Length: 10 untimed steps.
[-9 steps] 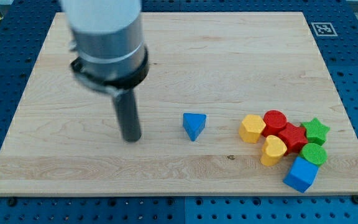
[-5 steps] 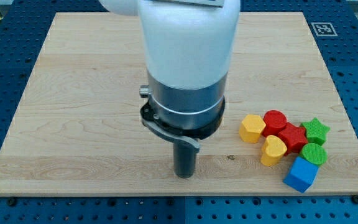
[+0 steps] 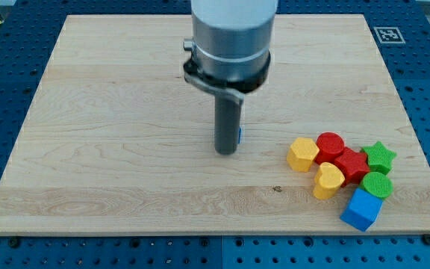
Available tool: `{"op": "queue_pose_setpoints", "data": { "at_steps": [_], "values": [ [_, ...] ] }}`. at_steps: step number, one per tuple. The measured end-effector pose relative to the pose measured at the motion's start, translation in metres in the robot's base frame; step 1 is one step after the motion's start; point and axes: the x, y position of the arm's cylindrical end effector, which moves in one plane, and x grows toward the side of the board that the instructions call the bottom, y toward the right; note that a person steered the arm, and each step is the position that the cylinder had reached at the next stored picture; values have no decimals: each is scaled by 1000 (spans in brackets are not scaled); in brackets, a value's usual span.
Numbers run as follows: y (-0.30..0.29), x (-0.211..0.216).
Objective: Slide blue triangle to the center left of the board
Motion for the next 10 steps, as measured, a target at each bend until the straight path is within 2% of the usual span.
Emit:
{"op": "queue_pose_setpoints", "data": {
  "at_steps": [1, 3, 4, 5, 6, 8, 9, 10],
  "values": [
    [-20, -2],
    [-42, 58],
    [23, 30],
    [24, 15],
    [14, -19],
    [-27, -48],
    [-20, -46],
    [27, -48]
  ]
}}
